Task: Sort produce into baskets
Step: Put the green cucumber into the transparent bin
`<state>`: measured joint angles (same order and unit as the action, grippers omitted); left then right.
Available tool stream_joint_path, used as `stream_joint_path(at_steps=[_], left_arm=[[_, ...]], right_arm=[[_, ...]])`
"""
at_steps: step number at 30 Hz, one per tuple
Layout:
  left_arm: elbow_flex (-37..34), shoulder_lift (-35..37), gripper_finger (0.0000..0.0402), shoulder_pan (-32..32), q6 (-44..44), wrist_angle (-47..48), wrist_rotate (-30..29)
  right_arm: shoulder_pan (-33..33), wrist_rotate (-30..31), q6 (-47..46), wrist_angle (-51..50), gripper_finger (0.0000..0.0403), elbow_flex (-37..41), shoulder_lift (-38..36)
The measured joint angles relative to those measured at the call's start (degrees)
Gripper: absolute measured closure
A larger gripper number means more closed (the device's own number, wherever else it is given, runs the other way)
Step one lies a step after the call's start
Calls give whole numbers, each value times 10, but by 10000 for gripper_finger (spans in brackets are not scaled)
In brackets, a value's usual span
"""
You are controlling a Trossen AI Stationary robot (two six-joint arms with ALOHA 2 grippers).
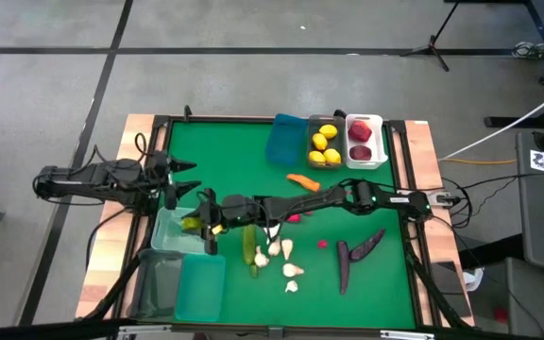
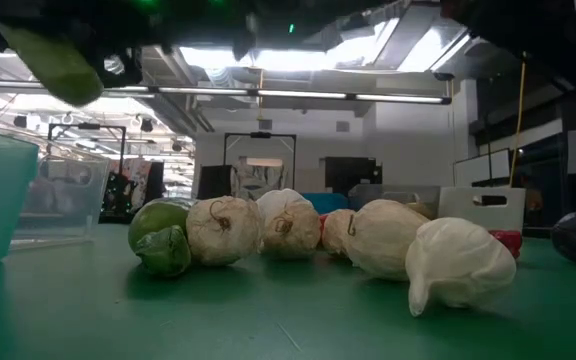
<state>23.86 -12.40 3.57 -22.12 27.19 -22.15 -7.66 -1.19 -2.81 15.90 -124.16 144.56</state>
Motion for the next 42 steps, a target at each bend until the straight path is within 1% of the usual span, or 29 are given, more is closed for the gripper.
stream_joint_path(at_steps=[6, 11, 18, 21, 23, 26, 29, 32, 39, 42], left_arm=[[0, 0, 73, 0, -13, 20, 0], [0, 0, 73, 0, -18, 24, 0], [0, 0, 73, 0, -13, 23, -2], [0, 0, 73, 0, -13, 23, -20], [0, 0, 73, 0, -6, 22, -32], [0, 0, 73, 0, -4, 22, -33], [0, 0, 73, 0, -11, 22, -34], [3, 0, 73, 0, -10, 26, -34], [33, 0, 73, 0, -3, 52, -34], [33, 0, 73, 0, -3, 60, -34]], right_arm=[[11, -18, -2, 71, 251, 0, 26], [14, -20, 0, 75, 249, 1, 31], [14, 6, 29, 75, 215, 0, 30], [15, 6, 32, 77, 205, 0, 30], [17, 5, 34, 75, 199, 0, 30], [18, 1, 32, 78, 190, 0, 33], [17, -25, 28, 67, 181, 0, 35], [12, -40, 32, -10, 177, 0, 12], [-4, -114, 92, -353, 176, -1, -100], [-14, -122, 161, -466, 176, 0, -120]])
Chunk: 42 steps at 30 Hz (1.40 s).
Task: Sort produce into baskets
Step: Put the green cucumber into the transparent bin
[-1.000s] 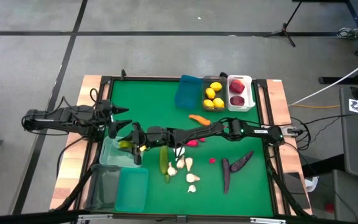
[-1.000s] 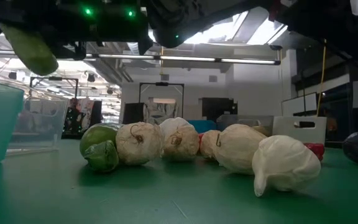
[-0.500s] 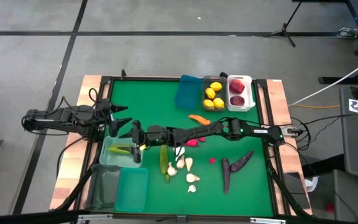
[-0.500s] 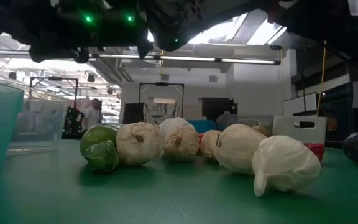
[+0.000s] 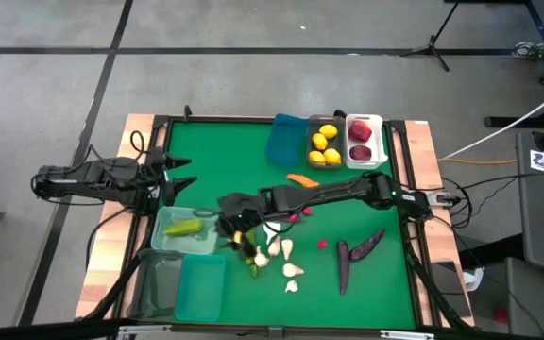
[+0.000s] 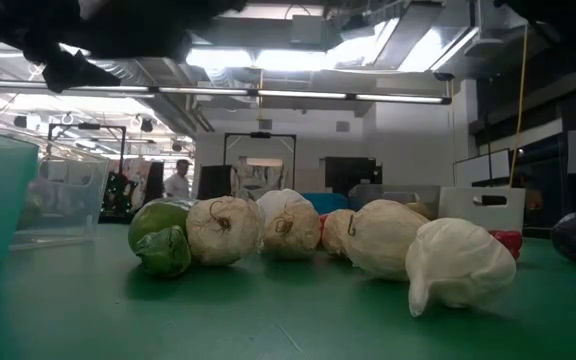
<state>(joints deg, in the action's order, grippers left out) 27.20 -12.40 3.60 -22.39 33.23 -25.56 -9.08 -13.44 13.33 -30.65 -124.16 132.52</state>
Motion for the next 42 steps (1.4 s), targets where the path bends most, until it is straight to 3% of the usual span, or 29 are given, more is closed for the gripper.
stream_joint_path(at_steps=[5, 24, 35, 42], left_arm=[[0, 0, 73, 0, -9, 11, 0], [1, 0, 73, 0, -32, 26, 0], [1, 0, 73, 0, -32, 30, 0], [1, 0, 73, 0, -33, 30, 0]], right_arm=[[-19, 30, 155, -125, 176, 0, 4], [-17, 81, 502, -202, 176, 2, 45], [-10, 100, 561, -173, 176, 0, 83], [-10, 171, 477, -120, 176, 2, 92]])
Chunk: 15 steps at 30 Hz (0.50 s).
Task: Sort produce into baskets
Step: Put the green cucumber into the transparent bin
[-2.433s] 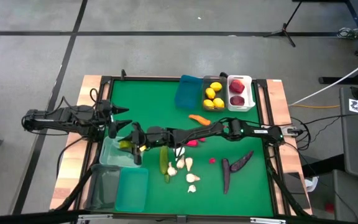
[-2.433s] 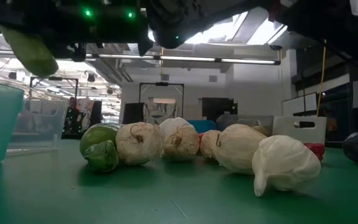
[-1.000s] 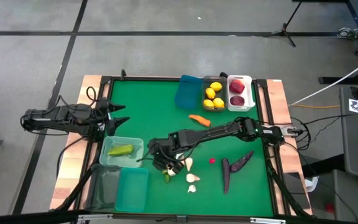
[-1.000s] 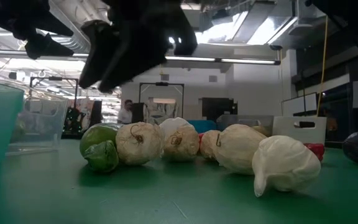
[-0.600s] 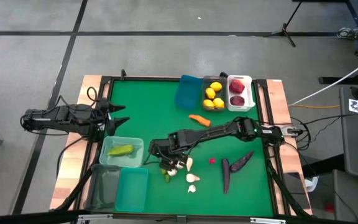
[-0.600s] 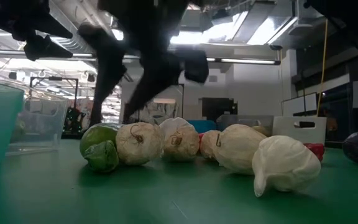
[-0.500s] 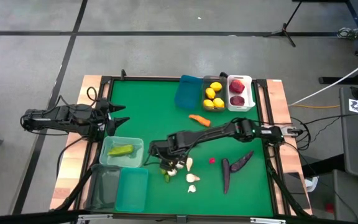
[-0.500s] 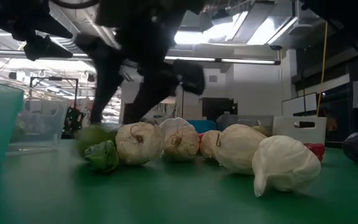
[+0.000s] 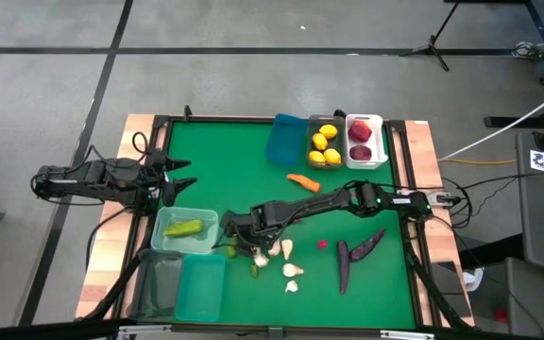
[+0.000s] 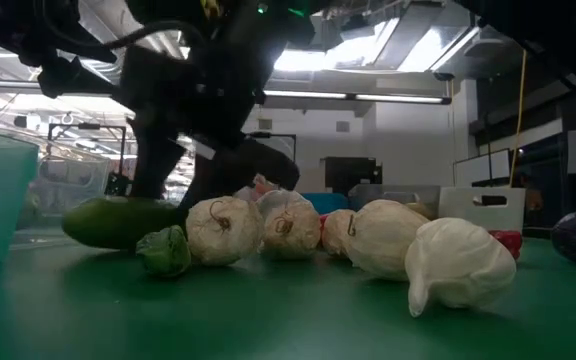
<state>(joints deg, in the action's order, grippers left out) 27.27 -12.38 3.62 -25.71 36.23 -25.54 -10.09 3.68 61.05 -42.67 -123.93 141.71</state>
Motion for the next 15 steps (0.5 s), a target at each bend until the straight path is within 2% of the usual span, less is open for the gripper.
stream_joint_path(at_steps=[6, 11, 15], left_arm=[[0, 0, 73, 0, 0, 0, 0], [0, 0, 73, 0, 0, 0, 0], [0, 0, 73, 0, 0, 0, 0]], right_arm=[[9, -10, -38, 6, 176, -11, -8], [27, -64, -73, 1, 176, -9, 7], [35, -78, -105, 4, 176, -9, 9]])
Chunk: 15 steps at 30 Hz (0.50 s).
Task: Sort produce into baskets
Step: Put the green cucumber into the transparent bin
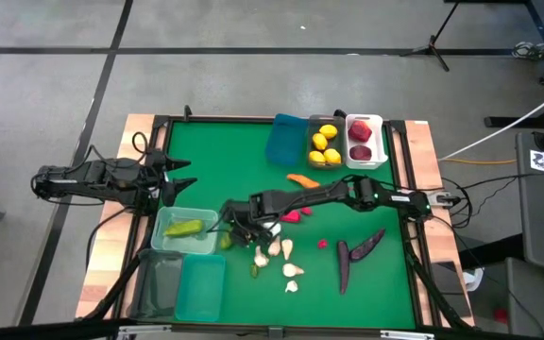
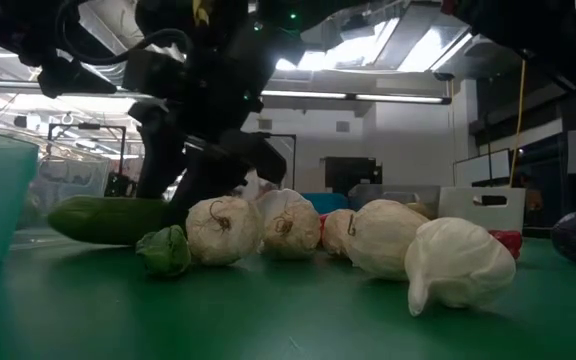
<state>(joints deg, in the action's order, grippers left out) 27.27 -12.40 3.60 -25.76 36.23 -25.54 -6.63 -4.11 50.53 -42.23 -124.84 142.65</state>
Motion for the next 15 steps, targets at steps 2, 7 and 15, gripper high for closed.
stream_joint_path(at_steps=[2, 7, 15], left_arm=[[0, 0, 73, 0, 0, 0, 0], [0, 0, 73, 0, 0, 0, 0], [0, 0, 73, 0, 0, 0, 0]], right_arm=[[1, -4, -18, -1, 180, 0, 0], [3, -6, -40, -13, 208, -1, 2], [2, 15, -94, -16, 243, -2, 3]])
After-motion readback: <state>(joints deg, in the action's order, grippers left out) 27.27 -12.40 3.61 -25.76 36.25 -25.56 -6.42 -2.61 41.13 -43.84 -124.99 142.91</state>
